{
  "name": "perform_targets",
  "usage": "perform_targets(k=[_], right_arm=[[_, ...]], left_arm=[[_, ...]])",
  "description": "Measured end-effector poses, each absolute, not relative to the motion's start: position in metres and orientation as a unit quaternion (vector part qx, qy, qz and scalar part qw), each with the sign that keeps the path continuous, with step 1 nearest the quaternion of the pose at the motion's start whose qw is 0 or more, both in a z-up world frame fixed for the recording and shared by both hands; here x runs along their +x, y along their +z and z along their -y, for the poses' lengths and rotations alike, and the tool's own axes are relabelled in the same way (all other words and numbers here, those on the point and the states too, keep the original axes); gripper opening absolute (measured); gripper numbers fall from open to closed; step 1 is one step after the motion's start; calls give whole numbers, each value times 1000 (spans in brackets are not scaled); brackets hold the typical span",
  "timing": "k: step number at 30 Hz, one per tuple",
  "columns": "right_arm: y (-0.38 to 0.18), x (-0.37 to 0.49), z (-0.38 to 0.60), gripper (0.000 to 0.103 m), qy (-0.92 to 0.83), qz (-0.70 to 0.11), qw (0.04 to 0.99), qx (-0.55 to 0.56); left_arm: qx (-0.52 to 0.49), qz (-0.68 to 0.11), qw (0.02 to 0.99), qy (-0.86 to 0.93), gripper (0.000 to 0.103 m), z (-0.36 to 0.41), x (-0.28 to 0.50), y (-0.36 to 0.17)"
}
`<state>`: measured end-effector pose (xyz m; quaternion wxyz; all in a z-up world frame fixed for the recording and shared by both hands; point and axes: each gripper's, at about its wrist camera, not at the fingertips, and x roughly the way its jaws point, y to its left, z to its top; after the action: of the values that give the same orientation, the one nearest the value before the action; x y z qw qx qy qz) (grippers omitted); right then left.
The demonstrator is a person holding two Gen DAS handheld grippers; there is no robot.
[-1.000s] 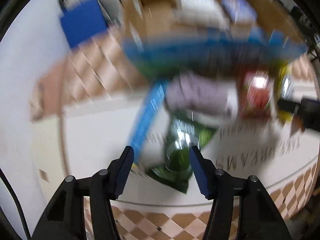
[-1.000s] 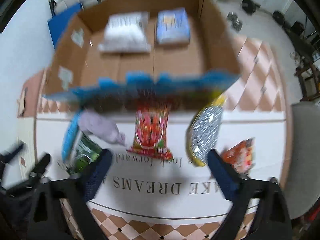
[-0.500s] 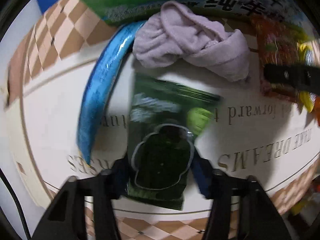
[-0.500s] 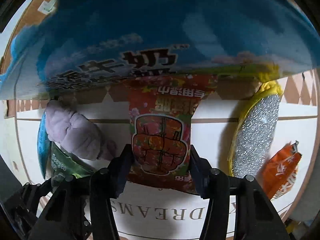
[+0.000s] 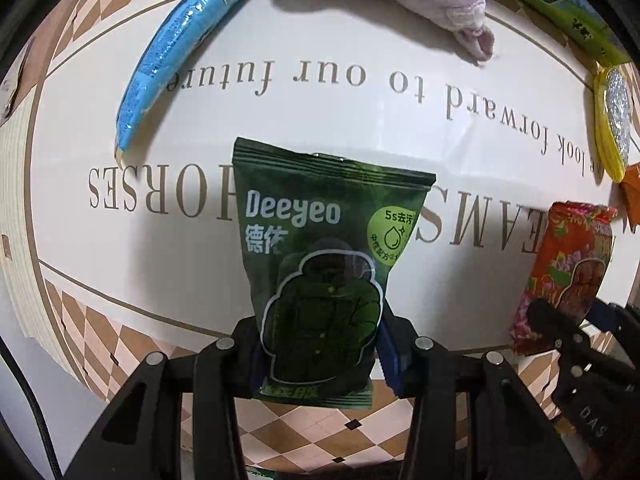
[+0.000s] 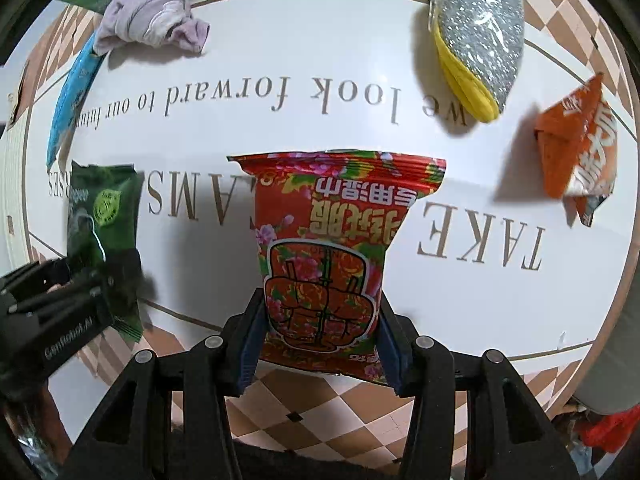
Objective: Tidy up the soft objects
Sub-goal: 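Grasp the green Deeyeo pouch with left tool while right tool grasps the red snack bag, then place the green pouch and red bag into the box, open both tools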
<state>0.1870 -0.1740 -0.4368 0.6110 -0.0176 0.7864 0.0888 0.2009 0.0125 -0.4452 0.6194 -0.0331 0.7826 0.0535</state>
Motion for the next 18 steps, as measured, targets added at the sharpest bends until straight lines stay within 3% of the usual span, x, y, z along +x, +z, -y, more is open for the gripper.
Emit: perform_targets(k=[11, 16, 18], right_arm=[[-441, 183, 146, 57, 70, -783, 617, -36], [-436, 182, 131, 51, 73, -772, 628, -70], [-423, 182, 129, 49, 84, -766, 634, -59]], left_arm=[[-29, -784, 618, 48, 45, -19, 214, -453], [-18, -779, 625, 42, 33, -17, 214, -446], [-36, -778, 627, 20, 33, -12, 215, -428]])
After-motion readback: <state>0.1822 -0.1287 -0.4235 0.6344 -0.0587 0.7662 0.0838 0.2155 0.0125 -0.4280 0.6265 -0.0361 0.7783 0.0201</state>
